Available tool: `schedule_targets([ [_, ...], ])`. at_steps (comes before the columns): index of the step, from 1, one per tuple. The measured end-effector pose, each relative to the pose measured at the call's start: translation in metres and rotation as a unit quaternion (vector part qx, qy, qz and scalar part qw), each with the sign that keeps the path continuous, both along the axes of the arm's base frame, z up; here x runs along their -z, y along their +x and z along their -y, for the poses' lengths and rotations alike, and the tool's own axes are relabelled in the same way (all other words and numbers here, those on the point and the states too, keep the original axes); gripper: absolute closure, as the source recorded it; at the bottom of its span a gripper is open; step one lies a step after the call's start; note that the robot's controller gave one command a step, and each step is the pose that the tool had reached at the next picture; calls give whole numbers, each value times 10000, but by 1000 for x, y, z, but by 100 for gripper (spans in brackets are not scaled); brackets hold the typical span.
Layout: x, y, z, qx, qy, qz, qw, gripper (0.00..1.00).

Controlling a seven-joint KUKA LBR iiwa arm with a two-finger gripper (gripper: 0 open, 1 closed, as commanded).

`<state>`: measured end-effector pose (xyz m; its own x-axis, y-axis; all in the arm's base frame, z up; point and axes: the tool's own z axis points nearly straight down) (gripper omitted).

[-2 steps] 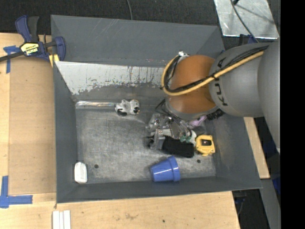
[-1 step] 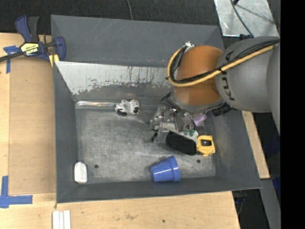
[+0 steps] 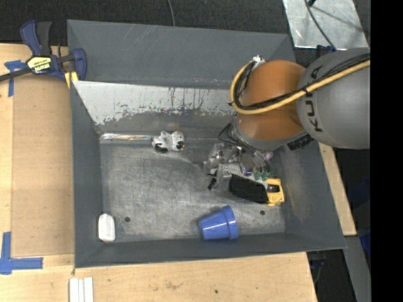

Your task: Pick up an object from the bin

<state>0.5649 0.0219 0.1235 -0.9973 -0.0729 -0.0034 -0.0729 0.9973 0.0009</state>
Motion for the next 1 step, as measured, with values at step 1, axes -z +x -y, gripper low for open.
schedule_targets([
  [1, -70, -40, -3, 486, -1, 25, 9988, 0],
])
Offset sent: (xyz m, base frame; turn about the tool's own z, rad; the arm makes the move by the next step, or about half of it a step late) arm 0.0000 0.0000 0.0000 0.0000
